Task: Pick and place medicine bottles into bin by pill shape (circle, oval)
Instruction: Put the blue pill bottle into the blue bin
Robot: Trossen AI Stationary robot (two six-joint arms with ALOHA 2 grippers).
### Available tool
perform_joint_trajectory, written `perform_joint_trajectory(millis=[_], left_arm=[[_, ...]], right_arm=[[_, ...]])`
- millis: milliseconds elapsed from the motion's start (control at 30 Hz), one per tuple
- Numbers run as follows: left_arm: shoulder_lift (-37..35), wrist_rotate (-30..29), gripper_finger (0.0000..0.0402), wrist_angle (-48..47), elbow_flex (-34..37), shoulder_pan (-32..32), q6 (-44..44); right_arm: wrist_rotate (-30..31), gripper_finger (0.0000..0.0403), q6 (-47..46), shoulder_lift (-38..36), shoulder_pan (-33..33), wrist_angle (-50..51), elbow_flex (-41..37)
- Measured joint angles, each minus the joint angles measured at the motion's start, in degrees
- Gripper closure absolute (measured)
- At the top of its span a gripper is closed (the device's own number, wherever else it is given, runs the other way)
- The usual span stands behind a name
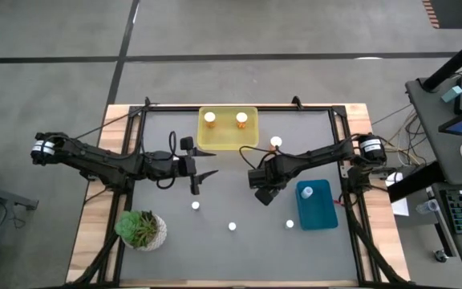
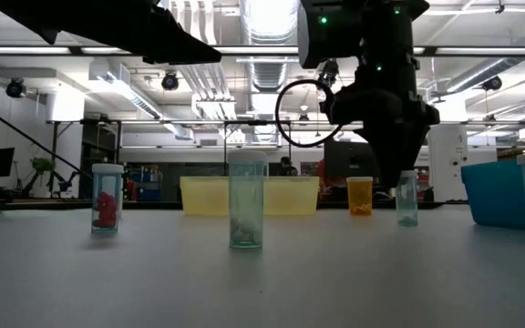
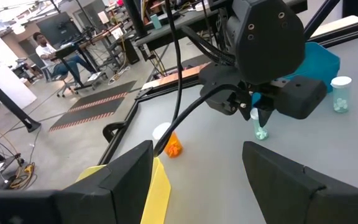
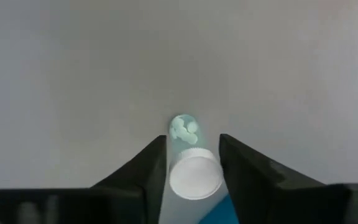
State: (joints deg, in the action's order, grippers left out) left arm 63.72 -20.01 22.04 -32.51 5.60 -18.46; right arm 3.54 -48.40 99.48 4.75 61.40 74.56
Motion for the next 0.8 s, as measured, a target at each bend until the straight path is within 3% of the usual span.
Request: perform_joint_trajectory(millis=[200, 567, 800], left_arm=[[0.0, 0.0, 0.0169, 0.0, 0.0, 0.0, 0.0], [0.0, 0.0, 0.0169, 0.0, 0.0, 0.0, 0.0], [0.0, 0.0, 0.0169, 0.0, 0.0, 0.0, 0.0]], right_arm=[[-0.3, 0.0305, 0.0, 0.0, 0.0, 0.0, 0.0], [-0.6, 0.0296, 0.3, -0.6, 0.0, 0.3, 0.4], [-0.5, 0.0295, 0.6, -1.3, 0.1, 5.7, 4.5]])
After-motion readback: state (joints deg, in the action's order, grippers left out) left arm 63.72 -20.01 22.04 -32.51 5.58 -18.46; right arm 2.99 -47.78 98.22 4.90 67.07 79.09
